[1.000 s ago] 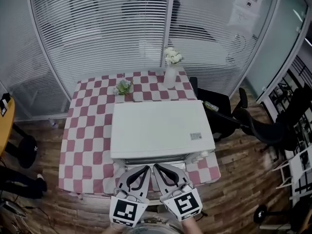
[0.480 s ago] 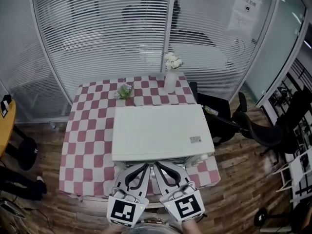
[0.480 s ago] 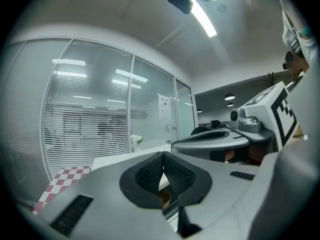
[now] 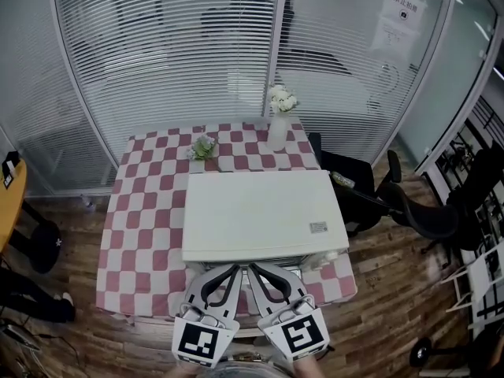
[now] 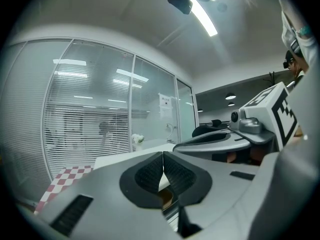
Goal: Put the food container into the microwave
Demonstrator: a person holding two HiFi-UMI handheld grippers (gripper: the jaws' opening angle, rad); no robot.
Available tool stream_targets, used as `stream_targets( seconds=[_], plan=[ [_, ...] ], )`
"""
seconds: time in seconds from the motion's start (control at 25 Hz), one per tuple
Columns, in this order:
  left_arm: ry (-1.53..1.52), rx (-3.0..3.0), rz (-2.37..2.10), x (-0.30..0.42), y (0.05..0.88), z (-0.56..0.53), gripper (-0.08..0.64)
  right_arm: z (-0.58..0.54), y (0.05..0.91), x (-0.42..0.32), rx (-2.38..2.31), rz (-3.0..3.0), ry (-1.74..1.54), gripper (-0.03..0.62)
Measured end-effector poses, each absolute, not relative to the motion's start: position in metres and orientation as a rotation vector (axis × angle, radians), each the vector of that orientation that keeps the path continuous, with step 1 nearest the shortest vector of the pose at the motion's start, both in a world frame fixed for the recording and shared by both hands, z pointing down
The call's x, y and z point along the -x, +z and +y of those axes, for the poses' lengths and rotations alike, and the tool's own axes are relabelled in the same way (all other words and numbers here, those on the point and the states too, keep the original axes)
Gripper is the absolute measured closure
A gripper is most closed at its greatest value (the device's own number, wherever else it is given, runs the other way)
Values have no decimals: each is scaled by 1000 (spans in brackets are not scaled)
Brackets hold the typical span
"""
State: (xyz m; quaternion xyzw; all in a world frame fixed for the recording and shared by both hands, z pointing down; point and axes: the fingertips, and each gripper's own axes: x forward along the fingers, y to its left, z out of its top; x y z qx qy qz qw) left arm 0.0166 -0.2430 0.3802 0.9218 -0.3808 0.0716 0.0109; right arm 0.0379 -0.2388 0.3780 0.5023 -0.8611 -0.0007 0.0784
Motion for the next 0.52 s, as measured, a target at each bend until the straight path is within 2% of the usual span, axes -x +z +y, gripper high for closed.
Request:
stream_targets(
  seconds=[0.52],
  plan=[
    [253,-2863,-1180,-15,387,-242,548,-238,386,-36,-1468,-2567,18,600]
  ],
)
